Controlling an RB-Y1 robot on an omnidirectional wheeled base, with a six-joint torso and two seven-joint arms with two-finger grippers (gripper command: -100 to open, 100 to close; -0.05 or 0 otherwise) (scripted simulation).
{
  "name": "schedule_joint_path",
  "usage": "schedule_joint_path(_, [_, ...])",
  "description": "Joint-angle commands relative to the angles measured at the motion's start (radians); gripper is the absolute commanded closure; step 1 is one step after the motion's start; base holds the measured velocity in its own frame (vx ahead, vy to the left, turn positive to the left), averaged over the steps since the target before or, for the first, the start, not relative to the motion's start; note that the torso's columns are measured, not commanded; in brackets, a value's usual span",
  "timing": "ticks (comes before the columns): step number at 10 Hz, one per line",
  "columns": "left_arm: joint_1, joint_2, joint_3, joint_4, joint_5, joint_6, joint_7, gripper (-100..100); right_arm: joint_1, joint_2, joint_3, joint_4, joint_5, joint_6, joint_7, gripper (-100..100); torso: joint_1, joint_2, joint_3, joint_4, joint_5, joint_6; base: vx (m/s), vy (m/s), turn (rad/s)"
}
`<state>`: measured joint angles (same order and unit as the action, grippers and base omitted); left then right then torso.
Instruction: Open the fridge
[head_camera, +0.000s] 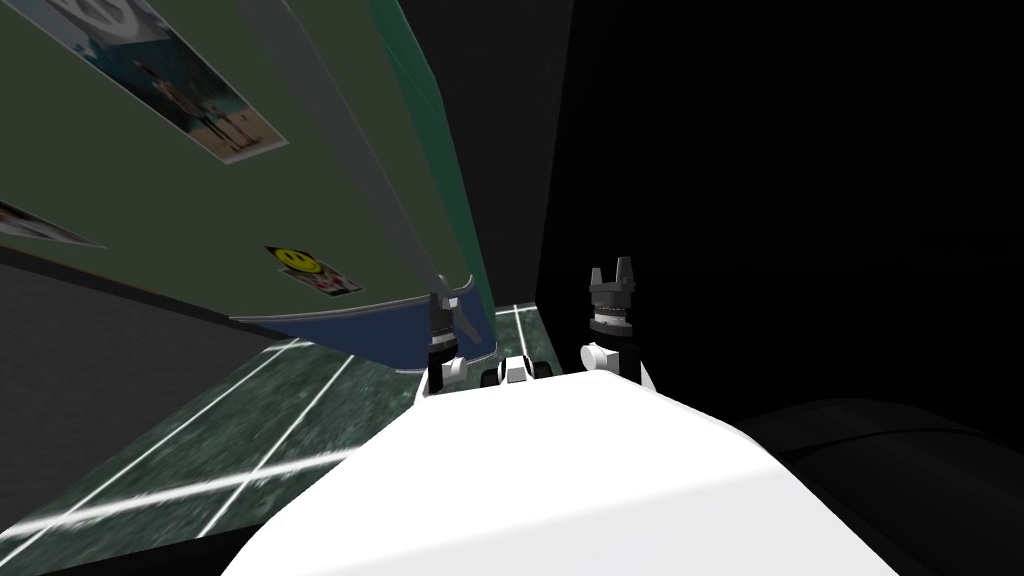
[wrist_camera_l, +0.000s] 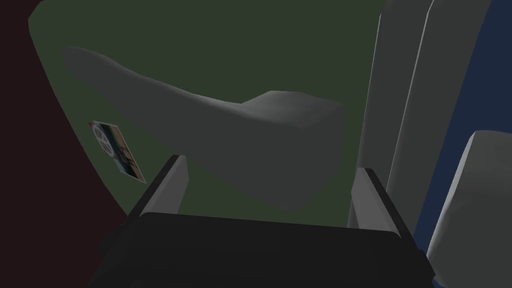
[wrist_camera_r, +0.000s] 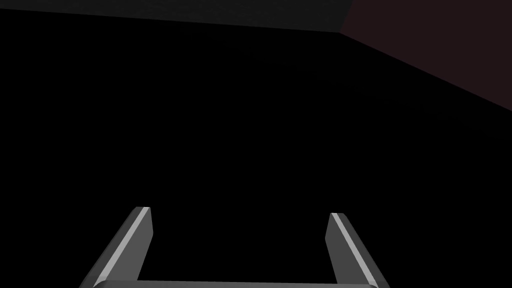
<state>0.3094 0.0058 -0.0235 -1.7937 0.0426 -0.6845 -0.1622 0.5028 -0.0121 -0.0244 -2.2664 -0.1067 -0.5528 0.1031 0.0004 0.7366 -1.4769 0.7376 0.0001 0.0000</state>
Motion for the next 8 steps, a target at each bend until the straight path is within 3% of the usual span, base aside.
schedule_joint_path(1, [-0.005,0.000,0.002,-0.045,0.002,0.052,-0.003,-100,0.000,0.000,0.000,0.000,0.000,0.000,0.000,0,0.000,0.000,0.000,0.000,0.000,0.000,0.048,0.004,0.000])
schedule_joint_path(2, [-0.007,0.001,0.003,-0.032,0.002,0.038,-0.002,-100,0.000,0.000,0.000,0.000,0.000,0.000,0.000,0,-0.001,0.001,0.000,0.000,0.000,0.000,0.021,0.003,0.001])
schedule_joint_path(3, [0.000,0.001,0.000,-0.005,0.000,0.007,0.000,100,0.000,0.000,0.000,0.000,0.000,0.000,0.000,0,0.000,0.002,0.001,0.000,0.000,0.000,-0.023,0.001,0.003])
schedule_joint_path(5, [0.004,0.001,-0.001,0.027,-0.001,-0.029,0.003,100,0.000,0.000,0.000,0.000,0.000,0.000,0.000,0,0.000,0.003,0.003,-0.002,0.002,0.000,-0.053,-0.002,0.002])
schedule_joint_path(6, [0.004,0.003,0.001,0.011,0.001,-0.018,0.004,100,0.000,0.000,0.000,0.000,0.000,0.000,0.000,0,0.000,0.002,0.002,-0.001,0.001,0.001,-0.029,-0.001,0.000])
schedule_joint_path(8, [0.011,0.038,-0.027,-0.008,-0.002,-0.010,0.037,100,0.000,0.000,0.000,0.000,0.000,0.000,0.000,0,0.002,0.005,0.002,0.002,0.000,0.001,-0.179,0.145,-0.113])
